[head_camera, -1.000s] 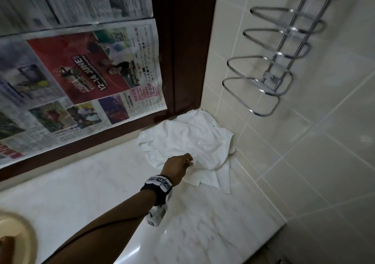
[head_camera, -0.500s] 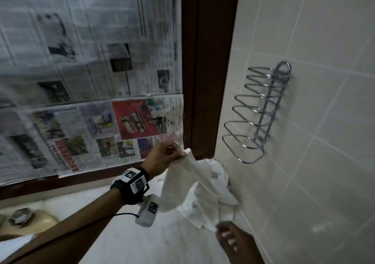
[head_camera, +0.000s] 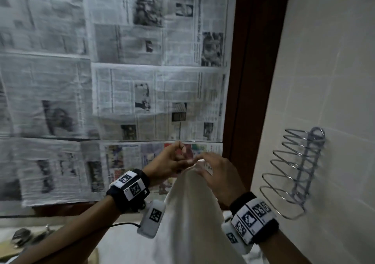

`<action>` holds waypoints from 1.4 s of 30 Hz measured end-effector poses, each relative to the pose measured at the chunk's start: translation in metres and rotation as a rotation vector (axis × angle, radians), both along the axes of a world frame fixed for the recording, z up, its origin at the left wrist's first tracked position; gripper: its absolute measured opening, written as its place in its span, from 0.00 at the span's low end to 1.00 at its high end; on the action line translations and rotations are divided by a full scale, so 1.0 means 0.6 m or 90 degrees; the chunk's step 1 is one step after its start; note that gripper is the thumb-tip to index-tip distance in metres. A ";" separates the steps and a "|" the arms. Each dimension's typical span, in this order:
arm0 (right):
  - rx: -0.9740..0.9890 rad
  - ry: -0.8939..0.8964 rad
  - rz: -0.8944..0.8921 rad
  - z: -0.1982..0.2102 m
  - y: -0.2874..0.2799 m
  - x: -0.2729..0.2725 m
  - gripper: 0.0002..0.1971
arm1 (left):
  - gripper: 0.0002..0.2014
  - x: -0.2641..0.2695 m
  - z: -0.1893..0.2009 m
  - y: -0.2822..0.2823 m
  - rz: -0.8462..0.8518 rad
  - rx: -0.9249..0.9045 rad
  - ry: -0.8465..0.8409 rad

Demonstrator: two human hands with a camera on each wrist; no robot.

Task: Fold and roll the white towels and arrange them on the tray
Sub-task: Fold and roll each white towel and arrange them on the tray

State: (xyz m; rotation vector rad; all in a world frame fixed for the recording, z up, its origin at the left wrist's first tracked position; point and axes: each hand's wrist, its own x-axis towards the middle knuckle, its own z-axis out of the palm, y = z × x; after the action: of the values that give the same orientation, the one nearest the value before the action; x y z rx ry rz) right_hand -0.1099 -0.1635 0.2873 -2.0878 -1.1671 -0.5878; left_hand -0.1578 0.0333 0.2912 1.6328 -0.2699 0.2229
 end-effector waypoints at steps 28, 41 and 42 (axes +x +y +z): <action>0.091 -0.055 -0.080 0.323 0.204 -0.068 0.04 | 0.10 -0.243 0.179 0.296 0.188 0.447 -0.168; 0.067 -0.029 -0.193 0.390 0.145 -0.010 0.05 | 0.13 -0.256 0.294 0.342 0.459 0.761 0.006; 0.067 -0.023 -0.198 0.391 0.142 -0.011 0.05 | 0.13 -0.253 0.298 0.337 0.482 0.753 0.011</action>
State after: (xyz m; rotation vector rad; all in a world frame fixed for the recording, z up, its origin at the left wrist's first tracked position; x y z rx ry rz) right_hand -0.1163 -0.0785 0.5216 -2.1891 -0.8152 -0.8156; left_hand -0.3095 0.2357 0.4699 2.8670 0.3355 0.7114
